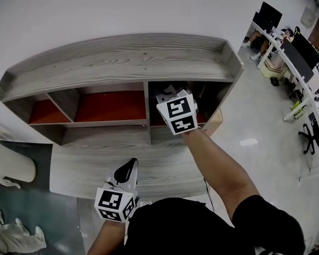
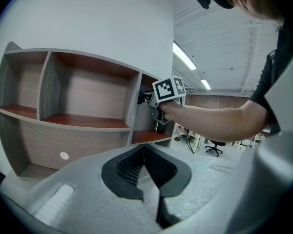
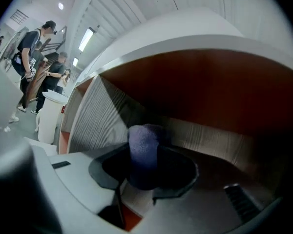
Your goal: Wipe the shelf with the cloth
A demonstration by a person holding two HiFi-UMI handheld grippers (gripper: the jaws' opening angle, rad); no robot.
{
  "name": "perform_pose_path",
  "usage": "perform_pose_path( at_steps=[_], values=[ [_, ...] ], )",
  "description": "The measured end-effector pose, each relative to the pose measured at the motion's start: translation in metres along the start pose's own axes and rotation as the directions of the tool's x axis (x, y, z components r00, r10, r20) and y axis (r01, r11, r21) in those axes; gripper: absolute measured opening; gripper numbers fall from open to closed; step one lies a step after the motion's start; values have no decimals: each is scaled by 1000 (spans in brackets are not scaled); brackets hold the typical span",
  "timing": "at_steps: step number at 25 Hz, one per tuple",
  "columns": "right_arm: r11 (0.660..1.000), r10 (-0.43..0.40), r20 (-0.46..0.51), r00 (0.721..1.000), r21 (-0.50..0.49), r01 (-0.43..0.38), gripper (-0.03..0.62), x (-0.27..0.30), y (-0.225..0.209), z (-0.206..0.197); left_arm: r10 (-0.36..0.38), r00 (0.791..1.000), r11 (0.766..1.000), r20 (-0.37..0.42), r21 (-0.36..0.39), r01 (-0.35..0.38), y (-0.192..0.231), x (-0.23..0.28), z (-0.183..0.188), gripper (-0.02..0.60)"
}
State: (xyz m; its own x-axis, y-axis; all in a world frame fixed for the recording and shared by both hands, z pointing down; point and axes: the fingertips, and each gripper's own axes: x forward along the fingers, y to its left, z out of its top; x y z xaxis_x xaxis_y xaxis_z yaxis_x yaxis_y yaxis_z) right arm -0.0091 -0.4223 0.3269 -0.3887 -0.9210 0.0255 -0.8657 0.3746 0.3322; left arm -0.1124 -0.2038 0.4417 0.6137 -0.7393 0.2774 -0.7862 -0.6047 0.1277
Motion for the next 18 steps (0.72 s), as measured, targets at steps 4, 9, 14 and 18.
perform_pose_path(
  at_steps=[4,9,14,18],
  values=[
    [1000,-27,1,1000,-9,27,141,8,-7,2,5,1000,1000,2,-7,-5,4,-1,-2,9],
    [998,-57,-12,998,-10,56,141,13,-11,0,-4,1000,1000,4,-1,4,4,0,-1,11],
    [996,-92,-35,995,8,92,142,10,-20,-7,-21,1000,1000,4,8,21,1,3,1,11],
    [990,-139,-59,989,28,141,141,3,-37,-20,-37,999,999,-1,16,37,-3,5,1,11]
  ],
)
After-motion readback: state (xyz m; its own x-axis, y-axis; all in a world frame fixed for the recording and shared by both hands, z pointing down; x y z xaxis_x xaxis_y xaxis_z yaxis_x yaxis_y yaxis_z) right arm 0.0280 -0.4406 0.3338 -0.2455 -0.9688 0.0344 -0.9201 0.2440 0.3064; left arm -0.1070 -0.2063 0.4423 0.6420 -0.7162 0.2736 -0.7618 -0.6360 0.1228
